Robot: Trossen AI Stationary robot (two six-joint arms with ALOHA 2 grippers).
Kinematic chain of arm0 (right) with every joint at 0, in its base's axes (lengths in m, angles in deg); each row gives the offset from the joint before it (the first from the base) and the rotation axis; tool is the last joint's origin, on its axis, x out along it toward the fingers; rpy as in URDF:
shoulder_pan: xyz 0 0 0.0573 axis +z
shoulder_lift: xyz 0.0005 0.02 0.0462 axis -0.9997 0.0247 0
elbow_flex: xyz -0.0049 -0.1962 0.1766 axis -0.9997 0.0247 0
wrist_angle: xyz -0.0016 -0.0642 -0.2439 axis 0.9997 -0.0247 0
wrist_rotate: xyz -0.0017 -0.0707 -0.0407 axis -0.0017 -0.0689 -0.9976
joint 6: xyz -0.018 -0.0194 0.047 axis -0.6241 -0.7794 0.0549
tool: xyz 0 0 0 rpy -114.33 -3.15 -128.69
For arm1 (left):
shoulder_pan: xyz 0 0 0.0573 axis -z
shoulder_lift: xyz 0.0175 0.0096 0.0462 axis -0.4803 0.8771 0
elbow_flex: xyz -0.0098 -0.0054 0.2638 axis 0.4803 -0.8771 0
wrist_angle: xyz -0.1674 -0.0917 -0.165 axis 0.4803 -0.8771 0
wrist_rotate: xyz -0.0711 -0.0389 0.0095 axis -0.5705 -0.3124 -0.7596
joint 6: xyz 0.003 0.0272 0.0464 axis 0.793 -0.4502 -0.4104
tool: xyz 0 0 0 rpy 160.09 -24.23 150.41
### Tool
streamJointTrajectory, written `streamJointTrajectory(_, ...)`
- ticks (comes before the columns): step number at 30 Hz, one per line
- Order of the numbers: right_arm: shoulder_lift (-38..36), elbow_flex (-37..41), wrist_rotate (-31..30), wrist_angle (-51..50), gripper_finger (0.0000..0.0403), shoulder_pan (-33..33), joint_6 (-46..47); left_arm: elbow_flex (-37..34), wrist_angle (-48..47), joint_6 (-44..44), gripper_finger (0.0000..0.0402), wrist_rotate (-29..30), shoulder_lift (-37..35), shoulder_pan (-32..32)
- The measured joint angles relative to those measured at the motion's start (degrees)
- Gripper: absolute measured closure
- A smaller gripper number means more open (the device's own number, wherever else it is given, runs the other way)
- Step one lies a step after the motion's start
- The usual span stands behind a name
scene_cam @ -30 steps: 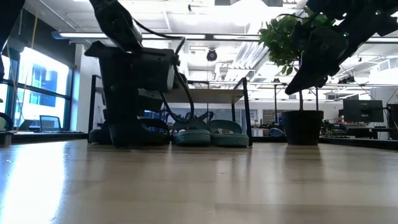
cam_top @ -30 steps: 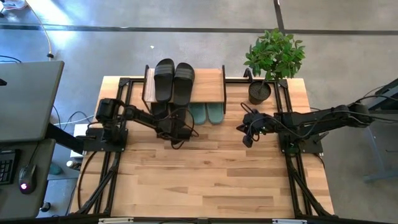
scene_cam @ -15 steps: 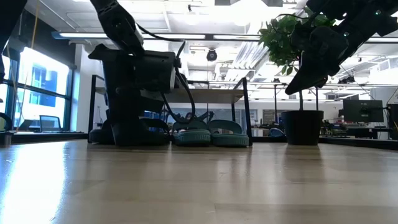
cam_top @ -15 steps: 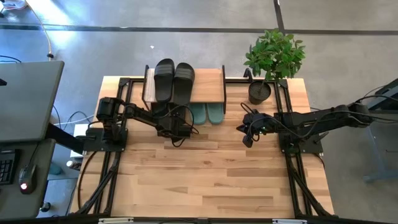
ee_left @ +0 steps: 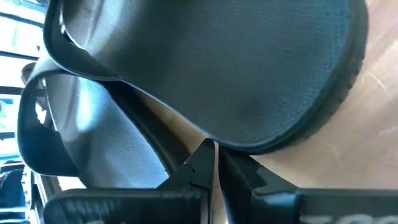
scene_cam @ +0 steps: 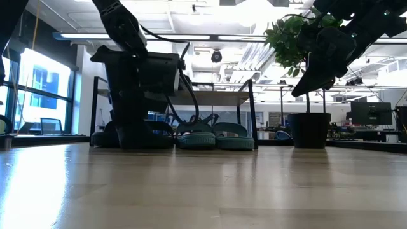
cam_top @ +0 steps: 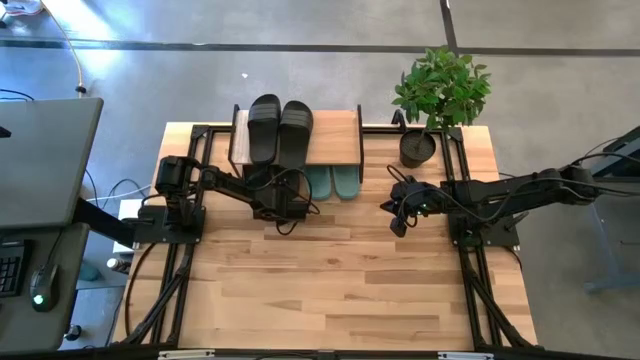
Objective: Pick and place slides into the shelf
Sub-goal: Adjust the black slides
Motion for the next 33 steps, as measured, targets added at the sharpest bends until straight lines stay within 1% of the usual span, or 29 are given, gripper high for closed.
streamJointTrajectory(5,0.0,0.0,0.0,0.0,0.0403,0.0,0.9,0.0,0.0,0.0,0.039,0.0,0.0,0.0)
streamJointTrajectory(10,0.0,0.0,0.5,0.0,0.0403,0.0,0.9,0.0,0.1,0.4,0.039,-2.3,0.0,0.0)
streamJointTrajectory(17,0.0,0.0,0.5,0.0,0.0403,0.0,1.1,0.0,-0.9,10.2,0.039,-4.5,0.0,0.9)
streamJointTrajectory(23,0.0,0.1,1.0,0.0,0.0403,0.0,1.0,1.8,-3.5,18.2,0.039,-4.6,0.0,5.2)
streamJointTrajectory(26,0.0,0.1,2.0,0.0,0.0403,0.0,1.1,3.4,-9.3,28.0,0.039,-3.9,0.0,7.5)
streamJointTrajectory(28,0.0,0.1,2.4,0.0,0.0403,0.0,1.4,3.6,-14.4,37.9,0.039,-3.5,0.0,8.6)
streamJointTrajectory(31,0.0,0.1,2.7,0.0,0.0403,0.0,1.9,2.8,-21.9,56.3,0.039,-3.5,0.0,9.6)
streamJointTrajectory(33,0.0,0.1,2.8,0.0,0.0403,0.0,1.9,1.6,-24.1,64.0,0.039,-4.5,0.0,9.6)
